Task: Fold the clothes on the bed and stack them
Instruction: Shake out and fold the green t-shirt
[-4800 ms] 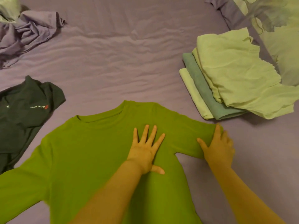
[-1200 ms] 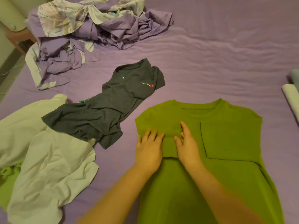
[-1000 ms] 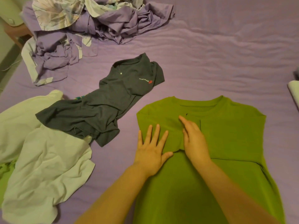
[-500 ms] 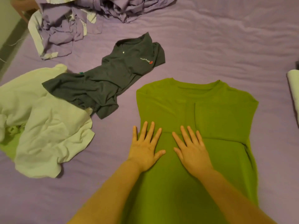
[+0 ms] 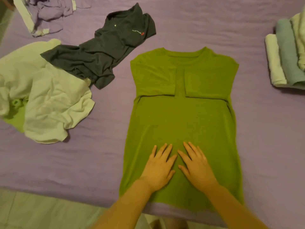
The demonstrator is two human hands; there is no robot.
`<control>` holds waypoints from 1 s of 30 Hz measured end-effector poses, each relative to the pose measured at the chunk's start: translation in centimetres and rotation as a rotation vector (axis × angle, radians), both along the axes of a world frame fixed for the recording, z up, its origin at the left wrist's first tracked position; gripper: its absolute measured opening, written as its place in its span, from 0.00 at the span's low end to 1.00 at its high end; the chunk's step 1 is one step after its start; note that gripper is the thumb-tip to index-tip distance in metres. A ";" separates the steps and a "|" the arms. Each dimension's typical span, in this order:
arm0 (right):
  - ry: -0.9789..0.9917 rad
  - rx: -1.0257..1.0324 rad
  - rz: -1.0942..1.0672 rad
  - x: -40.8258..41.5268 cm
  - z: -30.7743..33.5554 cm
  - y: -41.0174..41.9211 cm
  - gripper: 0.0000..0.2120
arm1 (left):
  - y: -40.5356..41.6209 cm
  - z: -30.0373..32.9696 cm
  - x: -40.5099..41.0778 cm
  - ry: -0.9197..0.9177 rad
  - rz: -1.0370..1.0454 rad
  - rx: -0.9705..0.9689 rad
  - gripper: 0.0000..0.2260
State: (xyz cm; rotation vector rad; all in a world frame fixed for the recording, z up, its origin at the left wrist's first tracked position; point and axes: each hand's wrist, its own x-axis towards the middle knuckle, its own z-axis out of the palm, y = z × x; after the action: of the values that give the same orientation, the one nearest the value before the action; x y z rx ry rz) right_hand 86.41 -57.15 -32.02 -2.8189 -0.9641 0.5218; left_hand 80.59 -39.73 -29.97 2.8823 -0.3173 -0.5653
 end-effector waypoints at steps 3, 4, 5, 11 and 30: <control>0.030 0.019 -0.033 -3.4 0.4 -1.7 0.25 | -0.8 0.1 -2.8 -0.035 -0.032 -0.048 0.26; 0.039 0.024 -0.042 -4.5 0.6 -2.2 0.24 | -1.0 0.2 -3.8 -0.053 -0.046 -0.063 0.23; 0.047 0.031 -0.049 -5.7 0.8 -2.7 0.24 | -1.1 0.2 -4.9 -0.065 -0.059 -0.070 0.19; 0.096 0.050 -0.061 -11.7 1.1 -5.8 0.20 | -1.8 0.6 -9.5 0.060 -0.135 -0.007 0.24; 0.198 0.256 -0.281 -6.0 1.4 -4.8 0.15 | -0.6 1.0 -3.3 0.197 0.197 -0.232 0.12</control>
State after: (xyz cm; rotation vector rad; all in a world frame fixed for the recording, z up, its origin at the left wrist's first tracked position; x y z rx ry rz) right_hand 80.45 -61.99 -30.60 -2.5554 -0.5430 0.5808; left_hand 77.27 -40.35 -28.94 2.5725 -0.0622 -0.7166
